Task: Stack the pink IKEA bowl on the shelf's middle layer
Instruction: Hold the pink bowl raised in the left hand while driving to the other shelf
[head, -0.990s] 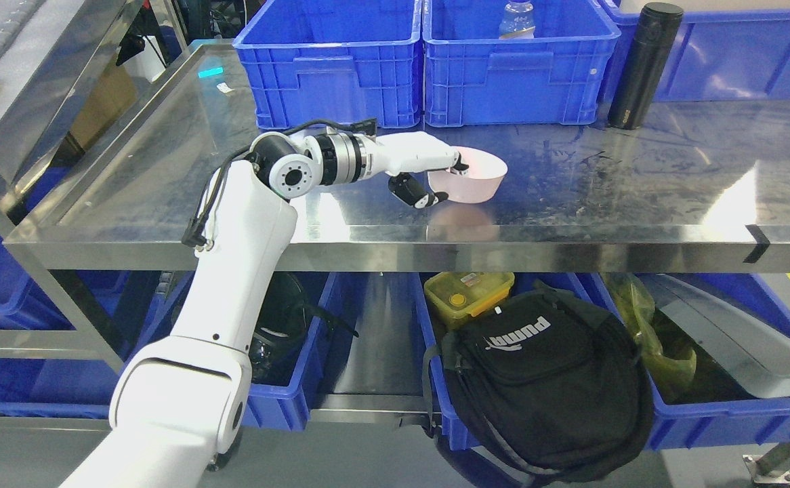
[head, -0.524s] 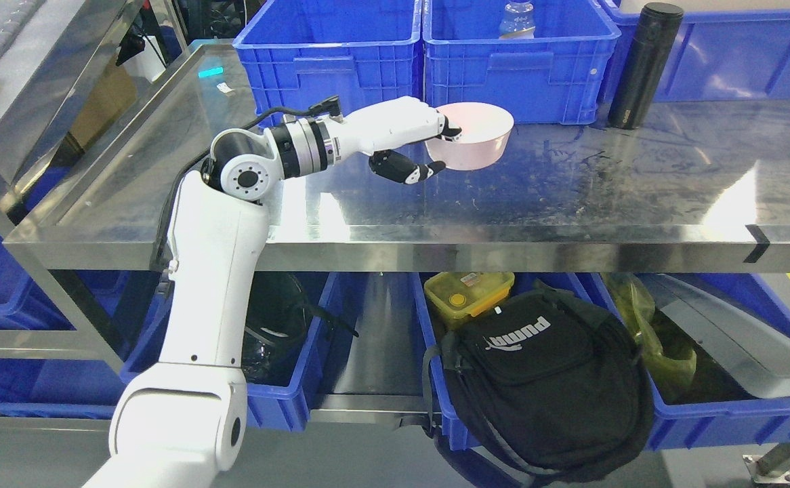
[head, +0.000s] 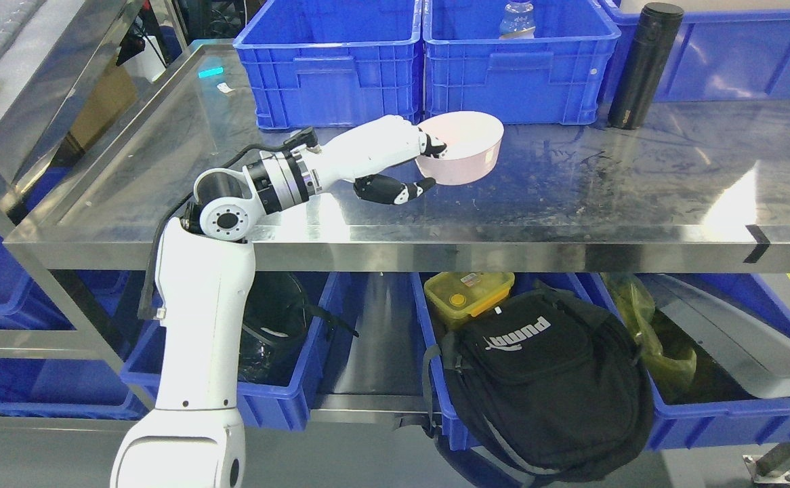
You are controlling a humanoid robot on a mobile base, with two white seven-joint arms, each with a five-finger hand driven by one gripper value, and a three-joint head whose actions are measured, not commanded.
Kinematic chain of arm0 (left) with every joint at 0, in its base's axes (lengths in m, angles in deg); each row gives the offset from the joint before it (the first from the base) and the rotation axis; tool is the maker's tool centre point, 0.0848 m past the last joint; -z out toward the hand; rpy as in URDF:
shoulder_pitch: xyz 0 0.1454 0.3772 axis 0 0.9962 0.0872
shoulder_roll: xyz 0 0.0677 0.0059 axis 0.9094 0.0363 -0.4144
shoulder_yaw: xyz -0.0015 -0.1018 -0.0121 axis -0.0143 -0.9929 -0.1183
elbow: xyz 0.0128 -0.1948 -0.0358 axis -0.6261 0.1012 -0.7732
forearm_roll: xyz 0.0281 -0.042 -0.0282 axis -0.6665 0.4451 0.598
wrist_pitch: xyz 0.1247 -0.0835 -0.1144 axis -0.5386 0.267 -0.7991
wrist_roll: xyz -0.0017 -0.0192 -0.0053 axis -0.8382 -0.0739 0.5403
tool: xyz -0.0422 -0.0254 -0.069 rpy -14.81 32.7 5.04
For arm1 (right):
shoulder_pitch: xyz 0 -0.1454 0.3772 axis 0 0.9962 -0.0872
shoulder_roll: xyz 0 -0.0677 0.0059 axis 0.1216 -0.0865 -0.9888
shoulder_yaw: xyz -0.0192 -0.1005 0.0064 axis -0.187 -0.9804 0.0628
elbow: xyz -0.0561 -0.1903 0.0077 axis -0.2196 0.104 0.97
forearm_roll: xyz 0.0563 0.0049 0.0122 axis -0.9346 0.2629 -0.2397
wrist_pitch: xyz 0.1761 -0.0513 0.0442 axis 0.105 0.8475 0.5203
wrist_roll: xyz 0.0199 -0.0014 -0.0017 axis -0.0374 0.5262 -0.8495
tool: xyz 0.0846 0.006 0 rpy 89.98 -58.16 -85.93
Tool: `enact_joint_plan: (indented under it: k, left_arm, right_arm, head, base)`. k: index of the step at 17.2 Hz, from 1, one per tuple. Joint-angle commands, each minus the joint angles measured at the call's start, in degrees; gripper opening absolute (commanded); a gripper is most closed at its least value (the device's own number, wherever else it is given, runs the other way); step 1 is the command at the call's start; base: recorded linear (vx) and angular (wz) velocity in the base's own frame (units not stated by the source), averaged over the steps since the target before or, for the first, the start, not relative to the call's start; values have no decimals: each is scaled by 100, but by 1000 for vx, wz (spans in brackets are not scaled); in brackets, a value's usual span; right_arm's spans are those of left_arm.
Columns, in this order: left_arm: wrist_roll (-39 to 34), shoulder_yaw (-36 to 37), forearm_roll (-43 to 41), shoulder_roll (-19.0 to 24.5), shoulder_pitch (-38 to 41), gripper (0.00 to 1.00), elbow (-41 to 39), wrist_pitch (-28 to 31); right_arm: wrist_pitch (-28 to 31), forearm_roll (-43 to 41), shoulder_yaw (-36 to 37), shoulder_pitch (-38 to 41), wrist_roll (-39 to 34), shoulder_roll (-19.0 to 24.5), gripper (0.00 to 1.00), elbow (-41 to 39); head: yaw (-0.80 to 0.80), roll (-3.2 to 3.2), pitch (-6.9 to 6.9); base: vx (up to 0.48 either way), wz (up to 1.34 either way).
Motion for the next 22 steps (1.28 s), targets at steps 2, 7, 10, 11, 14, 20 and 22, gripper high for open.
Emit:
enact_joint_plan:
  k: [2, 7, 10, 11, 14, 20, 22]
  left_arm:
    - [-30, 221, 58, 100, 232, 0, -607, -2]
    - [-30, 256, 5, 100, 188, 0, -660, -2]
    - [-30, 256, 5, 100, 267, 0, -695, -2]
    - [-30, 256, 5, 100, 302, 0, -695, -2]
    - [-30, 256, 5, 100, 364, 1, -695, -2]
    - [-30, 239, 5, 100, 355, 1, -695, -2]
    - [-30, 212, 5, 100, 355, 1, -695, -2]
  right_arm:
    - [3, 0, 0, 123, 1, -100, 100, -100]
    - [3, 0, 0, 123, 1, -100, 100, -100]
    - [3, 0, 0, 123, 1, -100, 100, -100]
    - [3, 0, 0, 123, 1, -100, 100, -100]
    - [3, 0, 0, 123, 1, -100, 100, -100]
    - [3, 0, 0, 123, 1, -100, 100, -100]
    - [3, 0, 0, 123, 1, -100, 100, -100]
  head:
    - [0, 0, 0]
    - [0, 0, 0]
    - [0, 0, 0]
    - [0, 0, 0]
    - [0, 0, 0]
    - [0, 0, 3]
    - [0, 0, 4]
  base:
    - [0, 0]
    - [-1, 8]
    - [-11, 87]
    - [-17, 345]
    - [-25, 590]
    - [-12, 1009]
    - [35, 1391]
